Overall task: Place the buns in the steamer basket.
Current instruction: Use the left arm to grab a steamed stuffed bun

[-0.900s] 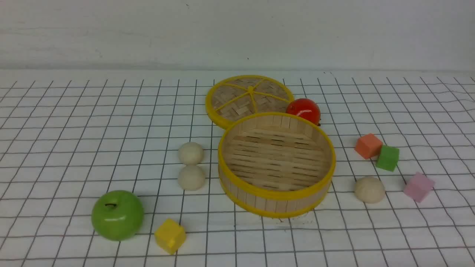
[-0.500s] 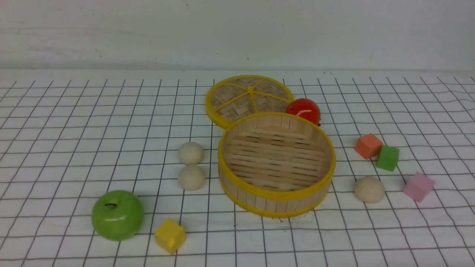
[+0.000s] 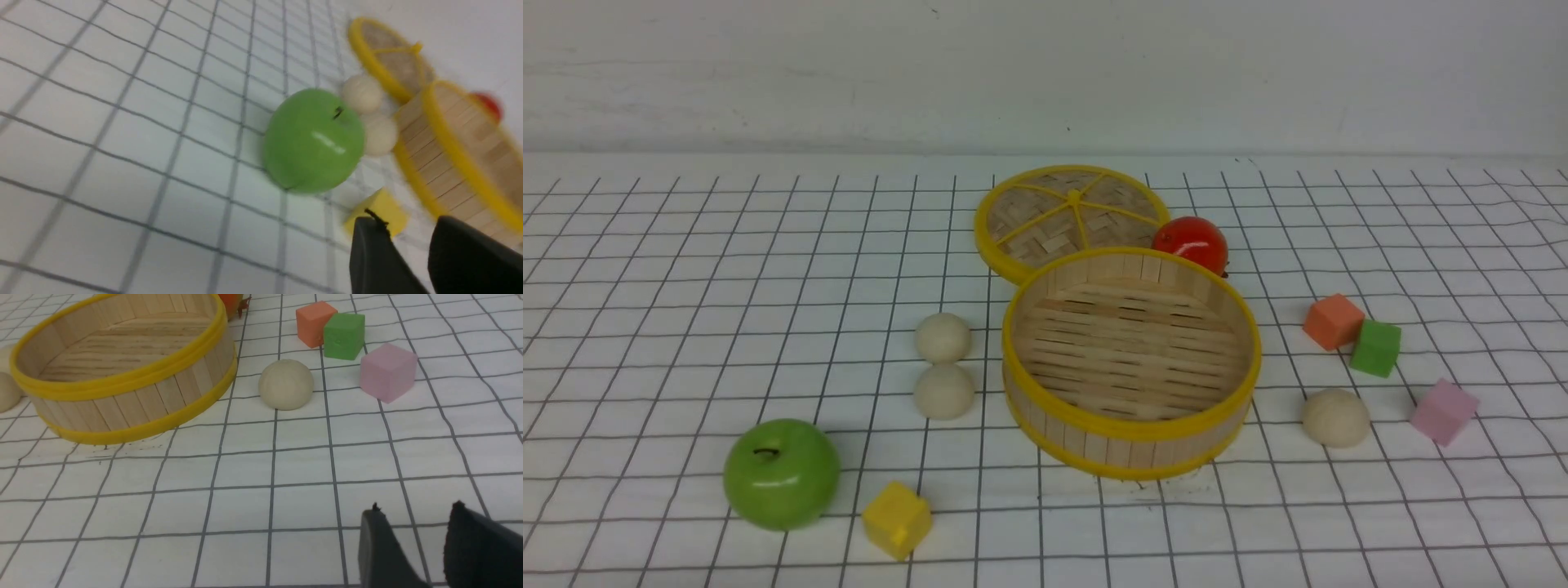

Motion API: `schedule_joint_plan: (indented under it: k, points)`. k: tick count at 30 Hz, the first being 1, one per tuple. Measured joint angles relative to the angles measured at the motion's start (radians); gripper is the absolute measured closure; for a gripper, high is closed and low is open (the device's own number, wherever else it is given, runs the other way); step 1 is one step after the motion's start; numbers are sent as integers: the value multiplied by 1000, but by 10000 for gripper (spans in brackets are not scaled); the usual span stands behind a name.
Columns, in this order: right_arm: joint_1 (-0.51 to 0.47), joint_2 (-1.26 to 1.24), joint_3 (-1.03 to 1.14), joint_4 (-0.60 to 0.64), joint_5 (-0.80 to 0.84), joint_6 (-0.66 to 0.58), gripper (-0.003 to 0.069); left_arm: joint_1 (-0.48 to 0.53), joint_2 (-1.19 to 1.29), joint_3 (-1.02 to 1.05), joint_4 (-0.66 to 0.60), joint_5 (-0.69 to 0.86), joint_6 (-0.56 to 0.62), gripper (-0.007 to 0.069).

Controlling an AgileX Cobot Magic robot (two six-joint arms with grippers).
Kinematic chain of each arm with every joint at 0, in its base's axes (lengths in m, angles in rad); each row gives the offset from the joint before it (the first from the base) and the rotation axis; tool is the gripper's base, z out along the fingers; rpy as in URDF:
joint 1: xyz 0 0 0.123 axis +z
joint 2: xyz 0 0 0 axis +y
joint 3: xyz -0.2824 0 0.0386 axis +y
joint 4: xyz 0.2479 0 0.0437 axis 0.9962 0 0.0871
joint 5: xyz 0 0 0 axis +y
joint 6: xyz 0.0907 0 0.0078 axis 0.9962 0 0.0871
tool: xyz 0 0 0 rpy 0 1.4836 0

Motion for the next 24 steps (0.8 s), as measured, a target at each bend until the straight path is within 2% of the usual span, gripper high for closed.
schedule_joint_plan:
  k: [2,3,6,9,13,14,17,19,20,21,24]
  points:
    - [0,0,0,0,0,0,418,0,0,0,-144,-64,-74,419]
    - [0,0,0,0,0,0,418,0,0,0,-176,-88,-79,419]
    - [0,0,0,0,0,0,418,0,0,-1,-231,-190,-81,417]
    - [0,0,0,0,0,0,418,1,0,-52,-242,-167,-74,435]
    - [0,0,0,0,0,0,418,1,25,-223,-190,7,28,515]
    - [0,0,0,0,0,0,418,1,98,-336,-148,134,99,566]
    - [0,0,0,-1,0,0,418,1,293,-505,-59,403,176,629]
    - [0,0,0,-1,0,0,418,1,465,-609,7,562,208,638]
    - [0,0,0,-1,0,0,418,1,483,-628,19,575,210,638]
    - [0,0,0,-1,0,0,418,1,623,-686,55,657,238,638]
    - [0,0,0,-1,0,0,418,1,822,-774,75,701,309,638]
